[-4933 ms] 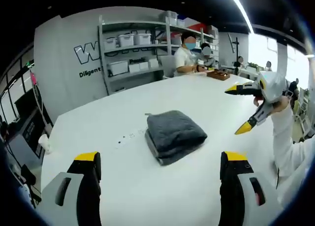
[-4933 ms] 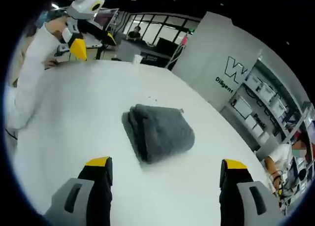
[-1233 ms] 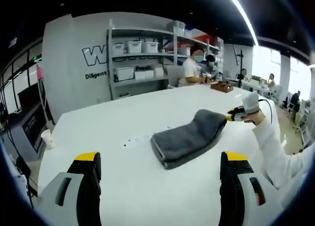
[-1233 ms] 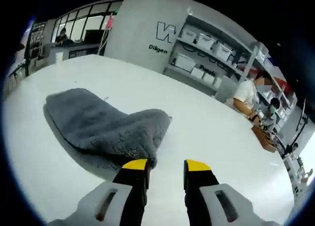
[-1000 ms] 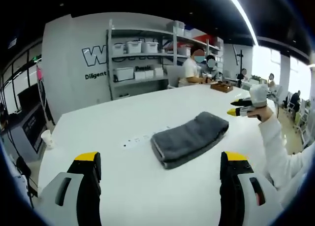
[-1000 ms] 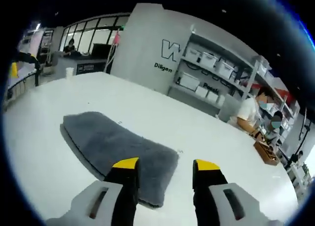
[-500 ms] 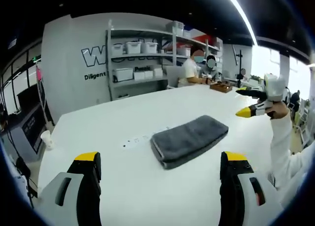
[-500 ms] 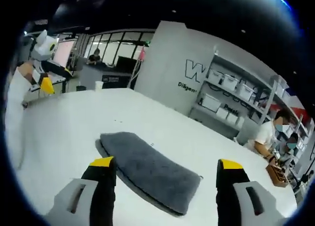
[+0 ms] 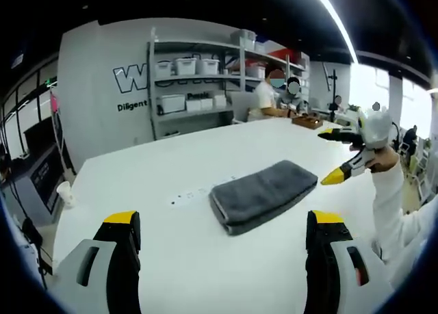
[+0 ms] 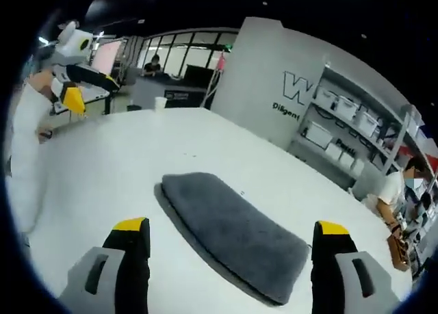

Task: Open the folded towel by lifting each exposed corner and separating the folded layers until the towel lies flat within the target outline without major curled edges

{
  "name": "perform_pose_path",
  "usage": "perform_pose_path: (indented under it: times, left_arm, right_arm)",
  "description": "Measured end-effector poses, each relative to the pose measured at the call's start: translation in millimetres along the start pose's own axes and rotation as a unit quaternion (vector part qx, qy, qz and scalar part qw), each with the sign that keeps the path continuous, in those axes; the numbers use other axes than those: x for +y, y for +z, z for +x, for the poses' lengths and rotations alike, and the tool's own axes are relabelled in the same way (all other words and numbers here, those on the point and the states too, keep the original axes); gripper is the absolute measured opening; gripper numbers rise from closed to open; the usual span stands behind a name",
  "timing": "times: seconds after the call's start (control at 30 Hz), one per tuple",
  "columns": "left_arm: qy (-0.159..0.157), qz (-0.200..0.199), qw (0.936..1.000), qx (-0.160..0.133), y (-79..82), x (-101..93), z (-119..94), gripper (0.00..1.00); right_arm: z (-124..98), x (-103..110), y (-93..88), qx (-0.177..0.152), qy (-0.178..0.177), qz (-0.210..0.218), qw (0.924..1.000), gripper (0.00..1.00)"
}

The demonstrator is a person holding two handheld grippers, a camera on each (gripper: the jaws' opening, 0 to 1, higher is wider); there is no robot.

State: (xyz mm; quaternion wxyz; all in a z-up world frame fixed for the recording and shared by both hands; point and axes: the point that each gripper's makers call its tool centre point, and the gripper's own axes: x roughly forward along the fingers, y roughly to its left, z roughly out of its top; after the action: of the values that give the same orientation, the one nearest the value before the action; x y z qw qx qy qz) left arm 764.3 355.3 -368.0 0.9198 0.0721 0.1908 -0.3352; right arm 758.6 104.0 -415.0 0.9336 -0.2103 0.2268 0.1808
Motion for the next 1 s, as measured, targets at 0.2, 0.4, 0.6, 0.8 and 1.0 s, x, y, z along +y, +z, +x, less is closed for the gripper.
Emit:
perform_pose_path:
  times: [0.2, 0.4, 0.6, 0.8, 1.0]
  left_arm:
    - [0.000, -0.001, 1.0000, -0.002, 1.0, 2.4, -2, 1.00]
    - [-0.002, -0.002, 1.0000, -0.006, 2.3, 6.1, -6, 1.00]
    - [0.001, -0.010, 0.9998, -0.015, 3.3, 11.9, -10, 1.00]
    - [-0.004, -0.011, 0.9997, -0.023, 6.7, 13.2, -13, 1.00]
    - [-0.003, -0.016, 0.9996, -0.023, 7.2, 17.4, -12, 1.00]
  right_arm:
    - [42, 47, 1.2, 0.013, 0.061, -0.037, 0.9974, 0.99]
    - [84, 93, 17.2, -0.025, 0.102, -0.048, 0.9933, 0.98]
    - [121, 129, 12.7, -0.059, 0.126, -0.059, 0.9886, 0.83]
    - [139, 121, 13.4, -0.116, 0.096, -0.076, 0.9856, 0.60]
    - [161, 115, 9.0, -0.113, 0.073, -0.076, 0.9880, 0.45]
